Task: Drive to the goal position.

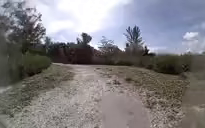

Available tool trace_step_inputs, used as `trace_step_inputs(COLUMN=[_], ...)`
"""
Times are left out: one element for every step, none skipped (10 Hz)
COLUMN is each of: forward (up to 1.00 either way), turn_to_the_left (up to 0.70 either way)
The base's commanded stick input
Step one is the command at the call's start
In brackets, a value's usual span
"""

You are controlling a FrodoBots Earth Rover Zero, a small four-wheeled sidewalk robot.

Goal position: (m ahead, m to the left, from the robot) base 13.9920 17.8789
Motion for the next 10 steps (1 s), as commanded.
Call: trace_step_inputs(forward=[0.85, 0.85, 0.85, 0.85, 0.85, 0.85, 0.85, 0.85, 0.85, 0.85], turn_to_the_left=[0.00, 0.00, 0.00, 0.00, 0.00, 0.00, 0.00, 0.00, 0.00, 0.00])
